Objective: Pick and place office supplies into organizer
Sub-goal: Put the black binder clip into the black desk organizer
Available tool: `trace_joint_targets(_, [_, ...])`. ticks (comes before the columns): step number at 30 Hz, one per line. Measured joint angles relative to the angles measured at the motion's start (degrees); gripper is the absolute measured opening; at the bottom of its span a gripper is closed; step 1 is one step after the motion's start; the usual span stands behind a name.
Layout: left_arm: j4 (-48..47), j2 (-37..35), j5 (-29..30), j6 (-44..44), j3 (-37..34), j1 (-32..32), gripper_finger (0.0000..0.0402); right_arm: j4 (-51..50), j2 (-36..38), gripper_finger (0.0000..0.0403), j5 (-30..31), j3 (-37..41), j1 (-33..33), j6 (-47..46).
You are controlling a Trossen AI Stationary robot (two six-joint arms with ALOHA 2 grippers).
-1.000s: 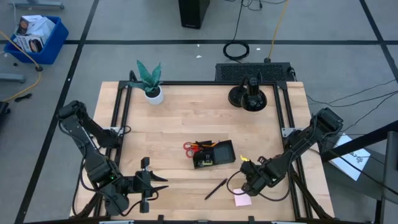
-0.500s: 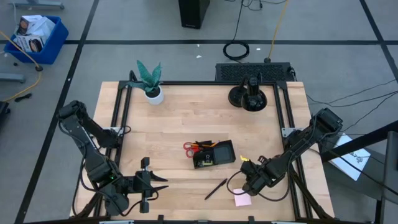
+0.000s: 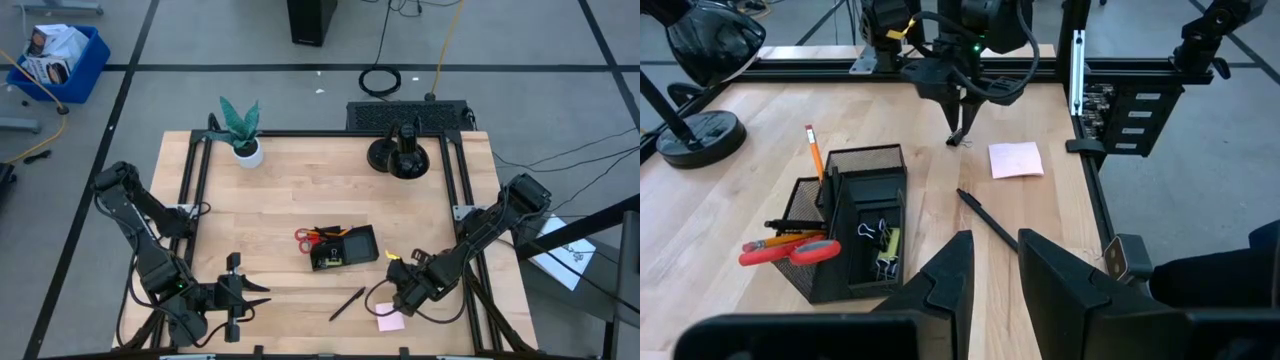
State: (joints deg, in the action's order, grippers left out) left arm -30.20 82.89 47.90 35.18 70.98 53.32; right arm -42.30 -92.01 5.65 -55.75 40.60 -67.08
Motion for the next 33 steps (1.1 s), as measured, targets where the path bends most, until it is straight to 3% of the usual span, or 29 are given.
trace_joint_targets(8, [0.0,0.0,0.0,1.0,0.0,0.0,0.0088,0.0,0.0,0.0077,-2.9,0.0,0.3,3.5])
trace_joint_targets(28, [0.0,0.0,0.0,1.1,0.0,0.0,0.0088,-0.4,0.0,0.0076,0.3,-0.1,0.8,4.9])
trace_joint_targets(33, [0.0,0.0,0.0,1.1,0.0,0.0,0.0088,-1.1,0.0,0.0055,0.3,0.0,0.8,4.8])
